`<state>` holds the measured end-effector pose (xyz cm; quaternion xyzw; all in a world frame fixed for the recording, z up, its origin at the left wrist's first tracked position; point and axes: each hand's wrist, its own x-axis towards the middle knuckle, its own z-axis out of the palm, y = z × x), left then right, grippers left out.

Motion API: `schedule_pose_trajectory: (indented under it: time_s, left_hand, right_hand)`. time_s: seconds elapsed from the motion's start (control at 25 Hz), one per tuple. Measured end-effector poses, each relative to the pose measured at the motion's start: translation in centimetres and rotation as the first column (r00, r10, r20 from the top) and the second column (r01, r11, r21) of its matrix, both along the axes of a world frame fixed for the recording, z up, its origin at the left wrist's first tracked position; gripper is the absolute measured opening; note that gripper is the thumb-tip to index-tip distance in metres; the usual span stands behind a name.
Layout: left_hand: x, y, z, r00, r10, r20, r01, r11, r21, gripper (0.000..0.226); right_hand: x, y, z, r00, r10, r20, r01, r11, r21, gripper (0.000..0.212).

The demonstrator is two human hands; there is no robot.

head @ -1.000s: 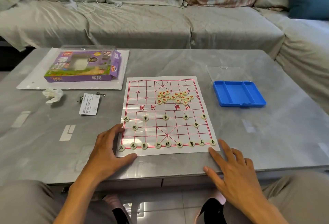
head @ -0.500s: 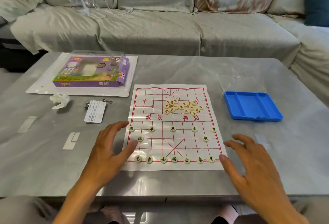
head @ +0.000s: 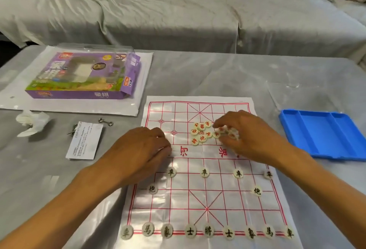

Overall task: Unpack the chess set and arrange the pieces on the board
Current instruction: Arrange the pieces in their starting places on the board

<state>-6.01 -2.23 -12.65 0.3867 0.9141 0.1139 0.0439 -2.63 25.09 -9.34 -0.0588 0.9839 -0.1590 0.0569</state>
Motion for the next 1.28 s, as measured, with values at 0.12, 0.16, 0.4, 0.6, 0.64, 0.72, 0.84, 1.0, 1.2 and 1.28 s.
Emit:
schedule_pose_trajectory:
  time_s: [0.12, 0.16, 0.4, 0.6, 0.64, 0.72, 0.84, 1.0, 1.2, 1.28]
  left_hand:
    - [-0.8, 0.4, 0.3, 1.0, 0.027, -0.006, -0.027, 0.999, -0.032, 0.047]
    - [-0.8, 0.5, 0.4, 1.0, 0.031, -0.002, -0.031, 0.999, -0.041, 0.046]
    - [-1.0, 0.6, 0.2, 0.999, 0.029, 0.012, -0.029, 0.999, -0.025, 0.059]
    - [-1.3, 0.7, -0.2, 0.998, 0.046, 0.035, -0.046, 0.999, 0.0, 0.045]
    - [-1.3, 0.6, -0.2, 0.998, 0.046, 0.037, -0.046, 0.999, 0.006, 0.045]
    - [-1.3, 0.5, -0.3, 0.998, 0.047, 0.038, -0.048, 0.999, 0.015, 0.049]
    - [-1.5, 0.5, -0.3, 0.998, 0.047, 0.05, -0.049, 0.998, 0.043, 0.053]
    - [-1.6, 0.6, -0.3, 0.998, 0.049, 0.042, -0.051, 0.998, 0.049, 0.039]
    - [-1.6, 0.5, -0.3, 0.998, 0.05, 0.044, -0.052, 0.997, 0.053, 0.04]
    - [-1.6, 0.5, -0.3, 0.998, 0.048, 0.048, -0.051, 0.997, 0.051, 0.033]
  right_hand:
    - [-1.6, -2.5, -1.2, 0.982, 0.189, -0.011, -0.189, 0.981, 0.033, 0.036]
    - [-2.0, -3.2, -1.6, 0.968, 0.251, -0.016, -0.249, 0.966, 0.066, 0.036]
    - [-2.8, -3.7, -2.2, 0.972, 0.234, 0.028, -0.235, 0.97, 0.063, 0.031]
    - [-5.2, -2.3, -1.1, 0.996, 0.069, -0.059, -0.072, 0.996, -0.045, 0.029]
    - [-6.6, -1.9, -1.0, 0.997, 0.027, -0.066, -0.03, 0.998, -0.056, 0.029]
    - [-9.1, -1.4, -1.4, 0.999, -0.002, -0.033, 0.0, 0.999, -0.038, 0.028]
    - [-10.9, -1.3, -2.6, 0.999, -0.032, 0.034, 0.035, 0.997, -0.073, 0.035]
    - [-10.8, -1.3, -3.7, 0.988, -0.153, -0.017, 0.151, 0.986, -0.074, 0.028]
    - [-10.4, -0.8, -4.0, 0.985, -0.168, -0.03, 0.162, 0.974, -0.16, 0.027]
    - [-10.5, -0.8, -4.0, 0.971, -0.239, -0.03, 0.231, 0.958, -0.169, 0.03]
